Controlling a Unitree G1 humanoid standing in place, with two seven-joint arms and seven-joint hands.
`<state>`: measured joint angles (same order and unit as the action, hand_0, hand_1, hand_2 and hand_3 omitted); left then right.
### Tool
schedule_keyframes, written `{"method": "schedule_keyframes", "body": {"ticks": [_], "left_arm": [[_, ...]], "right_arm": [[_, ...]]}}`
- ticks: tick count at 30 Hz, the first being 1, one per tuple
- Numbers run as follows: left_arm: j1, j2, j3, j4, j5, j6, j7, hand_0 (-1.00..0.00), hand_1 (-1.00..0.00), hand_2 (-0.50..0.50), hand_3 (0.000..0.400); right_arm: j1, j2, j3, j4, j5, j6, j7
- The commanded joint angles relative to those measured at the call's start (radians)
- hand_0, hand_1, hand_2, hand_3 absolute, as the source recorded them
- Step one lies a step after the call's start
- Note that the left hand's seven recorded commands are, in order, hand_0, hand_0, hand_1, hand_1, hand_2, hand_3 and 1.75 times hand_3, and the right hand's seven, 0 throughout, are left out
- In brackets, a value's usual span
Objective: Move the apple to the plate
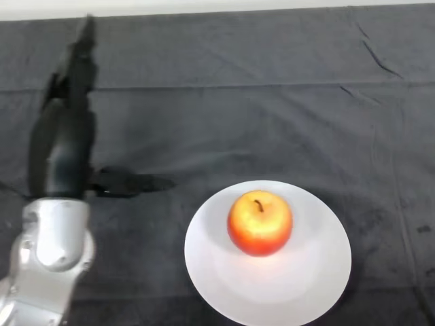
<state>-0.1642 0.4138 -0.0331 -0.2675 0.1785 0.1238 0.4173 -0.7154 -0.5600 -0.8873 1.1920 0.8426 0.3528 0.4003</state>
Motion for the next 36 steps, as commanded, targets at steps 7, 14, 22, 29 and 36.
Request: {"method": "schedule_keyframes", "body": {"ticks": [7,14,22,29,36], "left_arm": [[0.088,0.032,0.169,0.117,-0.074,-0.119,0.063,0.00,0.00,0.00,0.000],[0.099,0.011,0.265,0.237,-0.135,-0.230,0.102,0.00,0.00,0.00,0.000],[0.116,0.003,0.360,0.331,-0.207,-0.329,0.124,0.00,0.00,0.00,0.000],[0.113,-0.013,0.429,0.448,-0.270,-0.446,0.140,0.00,0.00,0.00,0.000],[0.085,-0.025,0.468,0.574,-0.328,-0.543,0.141,0.00,0.00,0.00,0.000]], "right_arm": [[0.007,-0.008,-0.0170,-0.010,0.0154,-0.006,-0.0012],[0.007,-0.007,-0.0168,-0.011,0.0155,-0.006,-0.0018],[0.007,-0.007,-0.0168,-0.011,0.0157,-0.006,-0.0022],[0.007,-0.008,-0.0170,-0.011,0.0160,-0.006,-0.0022],[0.007,-0.008,-0.0173,-0.009,0.0163,-0.005,-0.0018]]}}
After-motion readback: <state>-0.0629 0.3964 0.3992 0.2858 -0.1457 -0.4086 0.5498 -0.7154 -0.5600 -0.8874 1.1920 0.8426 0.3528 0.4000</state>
